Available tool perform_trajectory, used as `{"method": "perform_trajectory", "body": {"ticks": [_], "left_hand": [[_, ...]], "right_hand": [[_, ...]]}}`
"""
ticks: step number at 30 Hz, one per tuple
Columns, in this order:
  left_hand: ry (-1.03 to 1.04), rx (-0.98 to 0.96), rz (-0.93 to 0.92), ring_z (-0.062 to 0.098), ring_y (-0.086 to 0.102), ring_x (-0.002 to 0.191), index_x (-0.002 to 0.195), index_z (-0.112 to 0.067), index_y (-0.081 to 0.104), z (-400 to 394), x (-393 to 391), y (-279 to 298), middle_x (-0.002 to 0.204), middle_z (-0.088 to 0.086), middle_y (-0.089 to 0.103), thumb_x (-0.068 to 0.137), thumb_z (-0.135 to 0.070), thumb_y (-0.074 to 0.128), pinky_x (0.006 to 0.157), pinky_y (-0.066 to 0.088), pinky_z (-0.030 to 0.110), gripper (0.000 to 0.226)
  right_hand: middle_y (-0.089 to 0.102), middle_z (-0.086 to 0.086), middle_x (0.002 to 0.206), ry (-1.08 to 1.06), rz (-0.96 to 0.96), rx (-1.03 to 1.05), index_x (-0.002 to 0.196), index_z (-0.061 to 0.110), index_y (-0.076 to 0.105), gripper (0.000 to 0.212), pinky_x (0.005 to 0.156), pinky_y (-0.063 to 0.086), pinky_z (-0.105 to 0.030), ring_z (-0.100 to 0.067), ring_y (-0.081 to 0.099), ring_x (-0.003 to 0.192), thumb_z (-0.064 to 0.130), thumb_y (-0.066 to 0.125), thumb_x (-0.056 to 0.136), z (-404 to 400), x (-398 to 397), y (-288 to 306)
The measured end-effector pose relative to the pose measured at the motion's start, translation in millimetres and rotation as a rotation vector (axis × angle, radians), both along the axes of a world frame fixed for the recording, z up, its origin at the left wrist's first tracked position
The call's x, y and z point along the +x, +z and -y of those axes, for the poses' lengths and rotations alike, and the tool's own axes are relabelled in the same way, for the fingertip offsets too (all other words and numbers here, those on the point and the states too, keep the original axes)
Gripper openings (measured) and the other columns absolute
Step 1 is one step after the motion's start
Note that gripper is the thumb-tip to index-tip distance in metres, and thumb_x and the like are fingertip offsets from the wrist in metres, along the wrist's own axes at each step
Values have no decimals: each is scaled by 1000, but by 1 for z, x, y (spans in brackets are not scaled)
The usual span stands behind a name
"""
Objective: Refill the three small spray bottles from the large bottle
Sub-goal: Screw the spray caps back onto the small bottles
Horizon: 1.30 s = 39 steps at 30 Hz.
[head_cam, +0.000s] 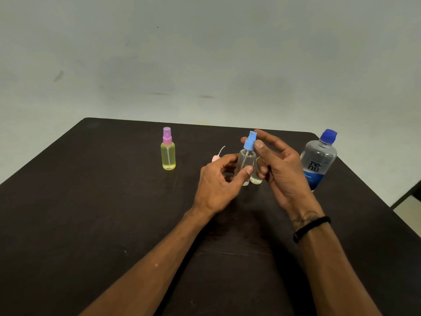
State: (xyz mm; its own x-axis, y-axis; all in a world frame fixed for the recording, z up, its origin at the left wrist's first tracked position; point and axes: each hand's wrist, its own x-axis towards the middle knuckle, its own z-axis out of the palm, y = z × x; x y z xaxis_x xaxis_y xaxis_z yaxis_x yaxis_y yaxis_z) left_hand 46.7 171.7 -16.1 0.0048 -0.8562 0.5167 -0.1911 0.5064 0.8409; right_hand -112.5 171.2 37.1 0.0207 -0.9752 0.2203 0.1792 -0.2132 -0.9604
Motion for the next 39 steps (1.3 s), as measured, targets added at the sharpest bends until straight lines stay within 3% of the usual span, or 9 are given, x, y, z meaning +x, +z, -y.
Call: {"method": "perform_trajectory", "body": {"ticks": [10,15,21,23,27,30,33,35,39], "left_hand": [[-13,2,7,5,75,101,124,-14,75,2,0,-2,109,-7,79,94,-31,79,88,64,30,34],[-141,124,-88,16,76,105,122,-13,76,6,2,-3,109,0,80,92,-37,77,96,62,46,38],[-295,238,-160,28,76,107,122,-11,75,6,4,-3,111,8,80,94,-35,75,99,58,59,37],[-298,246,-159,28,76,107,121,-11,75,5,3,-3,110,7,80,91,-39,76,99,58,59,41],[-311,270,-174,28,76,108,121,-9,75,4,2,-3,111,8,80,92,-35,77,99,59,54,39],[-360,305,-222,24,76,104,121,-3,74,2,3,0,111,14,79,98,-19,73,89,61,36,28],[-431,360,-270,26,74,104,120,-1,74,1,5,2,112,20,77,99,-21,70,93,60,43,29],[-479,415,-320,29,73,102,120,2,73,1,7,4,112,23,75,96,-24,68,96,59,49,35],[-589,489,-392,23,72,87,120,7,70,-4,11,12,102,18,76,96,-27,61,79,59,36,42]], "right_hand": [[81,-6,110,-104,34,-13,129,13,72,46,57,47,-20,-2,66,67,17,84,84,0,3,-1],[78,-14,118,-33,63,27,132,13,71,43,52,44,-20,-6,44,52,27,76,92,1,2,-2],[79,-10,121,-24,22,20,129,9,71,35,50,41,-18,-5,41,47,21,74,96,1,0,-2],[81,-10,114,-100,4,6,125,7,72,39,49,41,-17,-2,50,48,18,81,90,0,1,-2],[82,-6,101,-200,-13,11,118,8,76,37,51,48,-13,-5,75,75,12,88,84,-1,5,0],[81,-6,105,-147,20,30,119,7,74,36,48,43,-15,-2,62,54,19,84,86,-3,5,1],[78,-9,124,1,43,75,123,6,73,41,48,36,-16,-3,36,43,32,76,91,-2,0,2],[75,-13,130,105,72,102,126,4,71,42,49,36,-16,-4,33,42,31,71,95,-1,-3,2],[71,-18,136,241,149,118,132,0,65,38,46,40,-14,-4,33,41,22,61,102,-2,-7,4]]}}
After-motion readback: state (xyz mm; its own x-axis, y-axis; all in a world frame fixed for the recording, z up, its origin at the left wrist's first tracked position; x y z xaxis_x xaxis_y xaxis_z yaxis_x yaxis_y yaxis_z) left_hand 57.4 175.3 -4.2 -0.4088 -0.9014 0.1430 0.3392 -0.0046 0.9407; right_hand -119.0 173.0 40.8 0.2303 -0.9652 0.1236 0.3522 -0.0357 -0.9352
